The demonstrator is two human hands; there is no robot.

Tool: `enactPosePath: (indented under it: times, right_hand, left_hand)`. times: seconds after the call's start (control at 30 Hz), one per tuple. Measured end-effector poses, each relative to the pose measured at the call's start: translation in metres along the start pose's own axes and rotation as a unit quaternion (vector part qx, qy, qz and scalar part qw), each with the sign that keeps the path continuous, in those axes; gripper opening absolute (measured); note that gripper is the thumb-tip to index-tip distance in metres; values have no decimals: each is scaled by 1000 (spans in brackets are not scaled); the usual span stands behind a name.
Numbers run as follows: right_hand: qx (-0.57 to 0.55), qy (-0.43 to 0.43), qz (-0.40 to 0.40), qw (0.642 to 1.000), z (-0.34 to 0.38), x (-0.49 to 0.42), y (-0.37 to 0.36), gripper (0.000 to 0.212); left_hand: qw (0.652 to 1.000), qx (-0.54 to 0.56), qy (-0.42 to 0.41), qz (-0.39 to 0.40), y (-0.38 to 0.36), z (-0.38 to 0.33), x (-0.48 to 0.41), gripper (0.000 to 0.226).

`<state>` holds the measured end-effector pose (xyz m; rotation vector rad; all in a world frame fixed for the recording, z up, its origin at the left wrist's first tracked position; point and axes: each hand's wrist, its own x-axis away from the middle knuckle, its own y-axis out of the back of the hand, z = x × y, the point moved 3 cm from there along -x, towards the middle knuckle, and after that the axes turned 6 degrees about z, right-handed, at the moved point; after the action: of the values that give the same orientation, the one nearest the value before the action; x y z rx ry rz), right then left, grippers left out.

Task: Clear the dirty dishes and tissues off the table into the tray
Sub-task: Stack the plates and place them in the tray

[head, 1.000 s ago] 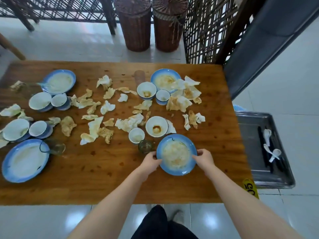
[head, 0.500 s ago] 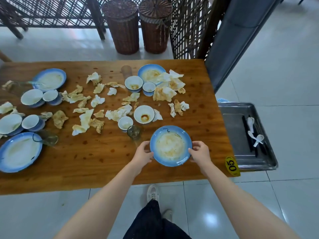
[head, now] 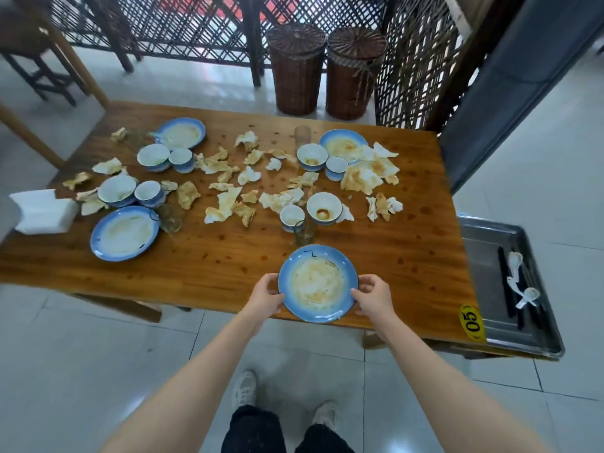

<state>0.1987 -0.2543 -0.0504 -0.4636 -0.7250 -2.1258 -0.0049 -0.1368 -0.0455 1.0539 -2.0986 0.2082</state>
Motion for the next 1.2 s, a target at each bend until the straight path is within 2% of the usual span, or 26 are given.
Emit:
enactPosePath:
  times: [0.27, 0.73, 1.0, 1.1, 1.2]
  right_hand:
    - [19, 10, 34, 999, 56, 11, -96, 23]
    - [2, -33, 42, 999, 126, 30, -341, 27]
    - [-17, -85, 93, 992, 166, 27, -424, 42]
    - [-38, -133, 129, 982, 180, 23, -442, 51]
    - [-39, -156, 130, 978, 187, 13, -453, 58]
  left_hand:
    - [999, 28, -8, -22, 107, 18, -5, 47]
    - [999, 42, 17, -2, 358, 55, -45, 55]
    - [999, 15, 23, -24, 446, 66, -73, 59]
    - [1000, 7, 19, -23, 463, 60, -86, 58]
    - [999, -14, 12, -26, 469, 53, -99, 57]
